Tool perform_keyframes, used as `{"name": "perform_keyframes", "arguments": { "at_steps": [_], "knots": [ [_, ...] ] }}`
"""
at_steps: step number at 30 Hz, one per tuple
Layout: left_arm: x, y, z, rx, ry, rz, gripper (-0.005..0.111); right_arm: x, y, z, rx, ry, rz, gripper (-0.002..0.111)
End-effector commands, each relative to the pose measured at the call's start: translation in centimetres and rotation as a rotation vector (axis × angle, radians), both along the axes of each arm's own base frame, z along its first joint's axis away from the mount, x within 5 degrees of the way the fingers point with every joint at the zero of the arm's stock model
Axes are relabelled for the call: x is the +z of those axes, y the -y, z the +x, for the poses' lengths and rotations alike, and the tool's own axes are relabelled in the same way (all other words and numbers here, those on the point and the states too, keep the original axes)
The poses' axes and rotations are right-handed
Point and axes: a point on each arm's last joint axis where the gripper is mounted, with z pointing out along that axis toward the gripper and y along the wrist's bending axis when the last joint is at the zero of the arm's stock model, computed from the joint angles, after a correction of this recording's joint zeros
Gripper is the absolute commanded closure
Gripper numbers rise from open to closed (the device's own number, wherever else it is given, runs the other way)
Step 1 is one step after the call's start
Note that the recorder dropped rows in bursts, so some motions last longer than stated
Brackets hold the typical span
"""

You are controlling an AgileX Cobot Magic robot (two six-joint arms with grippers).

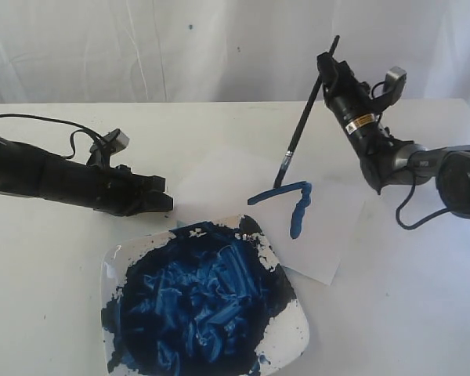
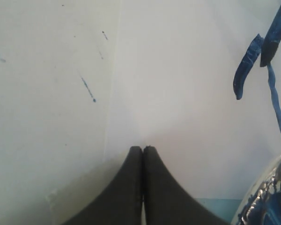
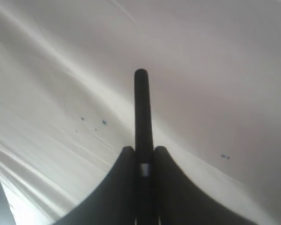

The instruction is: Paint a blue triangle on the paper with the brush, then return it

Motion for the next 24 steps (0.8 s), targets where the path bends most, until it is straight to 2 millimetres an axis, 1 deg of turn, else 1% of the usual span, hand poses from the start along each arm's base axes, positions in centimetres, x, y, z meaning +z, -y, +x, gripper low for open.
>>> {"name": "perform_keyframes", "arguments": {
  "at_steps": [1, 3, 7, 9, 12, 16, 22, 24],
  "knots": [
    [-2.2, -0.1, -0.6, 0.016, -0.067, 0.039, 0.107, 4.7, 1.4, -0.2, 0.095, 0.155, -0.187, 0.108],
    [-2.2, -0.1, -0.6, 0.016, -0.067, 0.039, 0.107, 6.9, 1.4, -0.6, 0.142, 0.220, -0.278, 0.108],
    [-2.2, -0.1, -0.6, 0.016, -0.067, 0.039, 0.107, 11.0, 0.9, -0.9, 0.135, 0.243, -0.476, 0.108],
    [-2.2, -0.1, -0.6, 0.016, -0.067, 0.039, 0.107, 13.0, 0.8, -1.4, 0.132, 0.278, -0.504, 0.108],
    [-2.2, -0.1, -0.6, 0.016, -0.067, 0.039, 0.107, 15.1, 0.7, -1.9, 0.125, 0.316, -0.502, 0.108],
    [-2.2, -0.1, -0.6, 0.016, -0.067, 0.039, 0.107, 16.5, 0.6, -2.4, 0.150, 0.324, -0.513, 0.108],
    [-2.2, -0.1, -0.6, 0.016, -0.067, 0.039, 0.107, 16.0, 0.1, -2.7, 0.225, 0.293, -0.568, 0.108],
    [-2.2, -0.1, -0.6, 0.016, -0.067, 0.039, 0.107, 15.8, 0.0, -2.7, 0.236, 0.277, -0.561, 0.108]
  ]
}}
